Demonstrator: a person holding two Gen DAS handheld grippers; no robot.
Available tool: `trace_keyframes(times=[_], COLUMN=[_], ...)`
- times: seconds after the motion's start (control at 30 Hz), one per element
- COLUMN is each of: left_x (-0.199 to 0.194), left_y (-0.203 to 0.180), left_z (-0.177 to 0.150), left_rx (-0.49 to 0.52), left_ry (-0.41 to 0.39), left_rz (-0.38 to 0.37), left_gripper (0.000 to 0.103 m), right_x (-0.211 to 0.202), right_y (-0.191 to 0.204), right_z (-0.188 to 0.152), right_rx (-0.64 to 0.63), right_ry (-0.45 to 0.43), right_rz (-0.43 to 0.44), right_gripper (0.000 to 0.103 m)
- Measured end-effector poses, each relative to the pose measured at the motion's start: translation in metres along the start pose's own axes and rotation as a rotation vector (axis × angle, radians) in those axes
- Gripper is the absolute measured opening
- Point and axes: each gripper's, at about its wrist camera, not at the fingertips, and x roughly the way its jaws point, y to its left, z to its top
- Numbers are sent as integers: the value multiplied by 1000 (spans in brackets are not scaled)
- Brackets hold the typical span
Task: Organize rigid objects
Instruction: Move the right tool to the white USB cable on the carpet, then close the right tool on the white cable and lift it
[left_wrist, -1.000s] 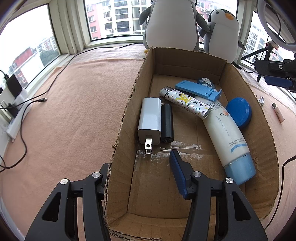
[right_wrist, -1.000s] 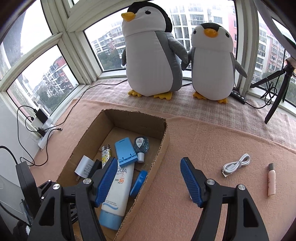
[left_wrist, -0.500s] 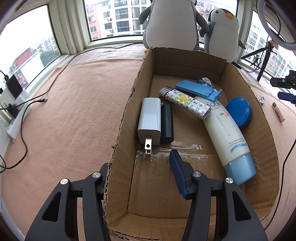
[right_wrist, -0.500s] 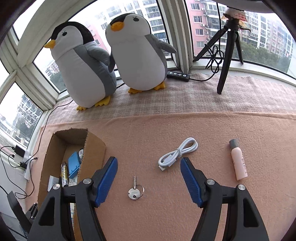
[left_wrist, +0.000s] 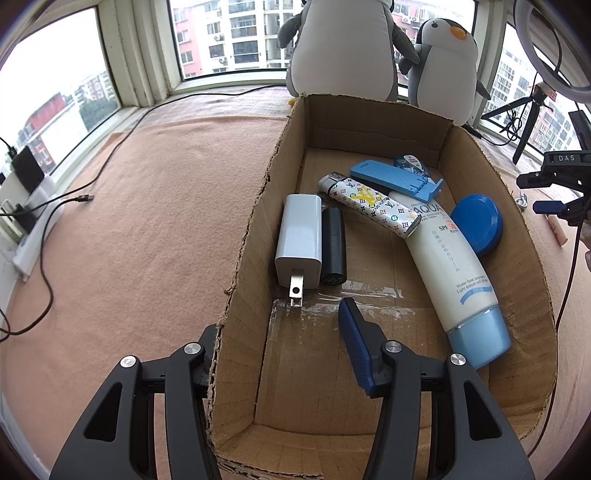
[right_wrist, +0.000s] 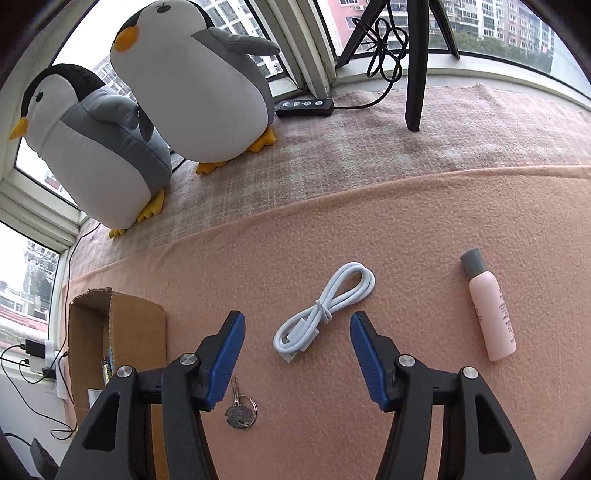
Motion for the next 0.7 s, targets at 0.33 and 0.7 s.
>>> trace_keyframes(times=[0.33,0.7], left_x=[0,0], left_y=[0,0], left_z=[0,0], left_rx=[0,0], left_ry=[0,0], left_rz=[1,1], left_gripper=[53,53], right_x=[17,19], right_y=[3,1], right_z=[6,10], right_rx=[-31,-141], right_ry=[18,33], right_rz=[-77,-137], right_gripper=[45,16])
